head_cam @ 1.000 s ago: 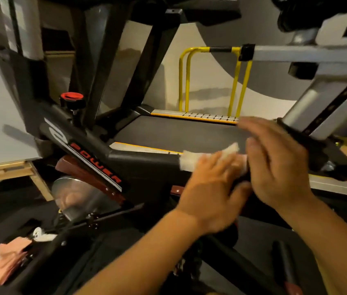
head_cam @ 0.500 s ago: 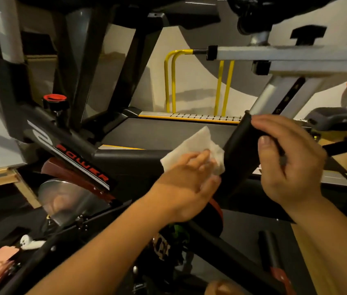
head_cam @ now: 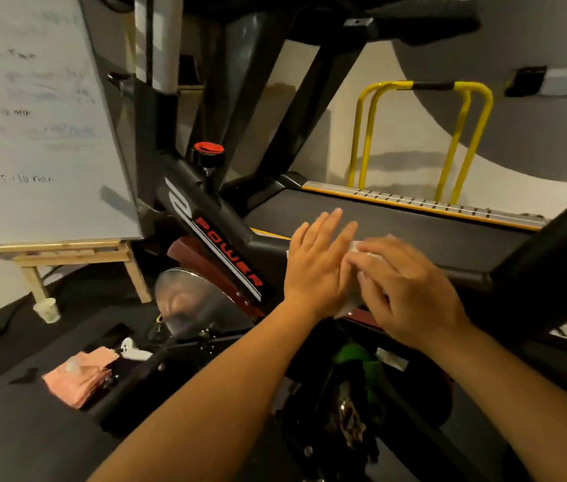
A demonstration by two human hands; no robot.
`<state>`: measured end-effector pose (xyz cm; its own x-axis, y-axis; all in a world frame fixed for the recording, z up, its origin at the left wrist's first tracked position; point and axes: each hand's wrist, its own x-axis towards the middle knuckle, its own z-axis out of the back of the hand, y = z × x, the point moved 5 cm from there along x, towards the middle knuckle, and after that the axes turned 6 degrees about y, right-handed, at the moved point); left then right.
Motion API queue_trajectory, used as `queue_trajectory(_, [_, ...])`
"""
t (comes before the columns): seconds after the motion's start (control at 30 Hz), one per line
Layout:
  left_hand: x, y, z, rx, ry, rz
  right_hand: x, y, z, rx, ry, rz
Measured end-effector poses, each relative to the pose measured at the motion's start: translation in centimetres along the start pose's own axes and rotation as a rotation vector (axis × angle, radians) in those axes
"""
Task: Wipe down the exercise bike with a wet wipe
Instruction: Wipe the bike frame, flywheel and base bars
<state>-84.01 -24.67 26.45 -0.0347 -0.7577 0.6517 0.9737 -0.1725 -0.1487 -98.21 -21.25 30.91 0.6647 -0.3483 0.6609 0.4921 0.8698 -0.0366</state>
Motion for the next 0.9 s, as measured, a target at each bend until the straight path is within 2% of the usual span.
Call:
queue_trajectory(0.1, [-0.8,6.1,0.5,-0.081,-0.142,0.271,1.8,1.0,-2.3,0.018,0.022,0.031])
queue_trajectory(0.2, [-1.5,12.3,1.5,-0.193,-0.288,0.551,2.5,1.0,-3.8,-0.081,0.072,0.038])
queue_trajectory(0.33, [-1.8,19.0,2.4,-0.557,-0.515,0.924,2.1,0.7,-4.9,-0.202,0.118,0.048])
queue_trajectory(0.43, [-1.3,23.0,3.9,-0.621,-0.589,1.041,2.5,1.0,-5.0,-0.217,0.078,0.034])
queue_trajectory(0.5, [-0.9,25.3,5.3,-0.563,-0.650,1.122,2.6,1.1,-5.1,-0.232,0.051,0.023])
queue_trajectory(0.6, [-0.9,26.0,6.9,-0.377,-0.756,1.152,2.4,1.0,-5.3,-0.235,0.014,0.027])
queue_trajectory(0.67, [-1.2,25.5,7.2,-0.317,-0.858,1.067,2.3,0.8,-5.4,-0.235,-0.003,0.028])
queue_trajectory(0.77, [-1.4,24.5,6.6,-0.411,-0.932,0.906,2.4,0.9,-5.6,-0.264,-0.014,0.037])
queue_trajectory(0.9, [-2.0,20.6,3.2,-0.422,-0.889,0.800,2.4,1.1,-5.4,-0.289,0.000,0.047])
